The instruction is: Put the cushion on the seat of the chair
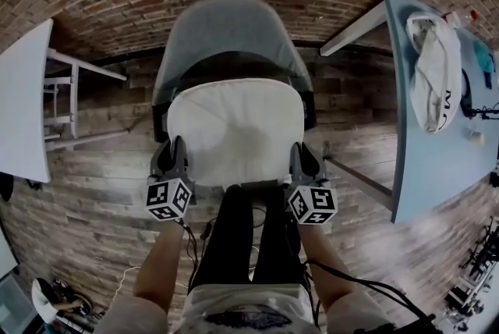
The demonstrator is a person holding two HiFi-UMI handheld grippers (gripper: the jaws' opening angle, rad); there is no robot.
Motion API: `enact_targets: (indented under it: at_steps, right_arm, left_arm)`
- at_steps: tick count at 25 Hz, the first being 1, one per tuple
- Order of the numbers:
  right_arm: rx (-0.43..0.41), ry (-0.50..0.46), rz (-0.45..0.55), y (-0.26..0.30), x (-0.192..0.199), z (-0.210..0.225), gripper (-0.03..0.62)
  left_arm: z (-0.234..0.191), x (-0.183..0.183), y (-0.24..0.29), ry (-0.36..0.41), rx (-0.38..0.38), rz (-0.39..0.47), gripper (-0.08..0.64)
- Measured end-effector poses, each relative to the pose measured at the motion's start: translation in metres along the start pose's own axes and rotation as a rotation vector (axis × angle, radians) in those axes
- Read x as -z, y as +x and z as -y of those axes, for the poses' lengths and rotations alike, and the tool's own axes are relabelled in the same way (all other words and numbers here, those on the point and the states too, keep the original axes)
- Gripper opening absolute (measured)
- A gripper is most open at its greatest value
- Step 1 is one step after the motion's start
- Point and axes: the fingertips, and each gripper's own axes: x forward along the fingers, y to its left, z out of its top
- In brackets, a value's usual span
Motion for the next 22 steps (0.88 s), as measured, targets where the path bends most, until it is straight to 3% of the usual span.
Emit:
enact_targets:
  at_steps: [22]
  right_arm:
    - [0.033, 0.063, -0.053, 0.088, 0.136, 0.046, 0.032]
  left_arm:
    - [-0.046, 0.136, 0.089, 0.023, -0.063, -0.088, 0.04]
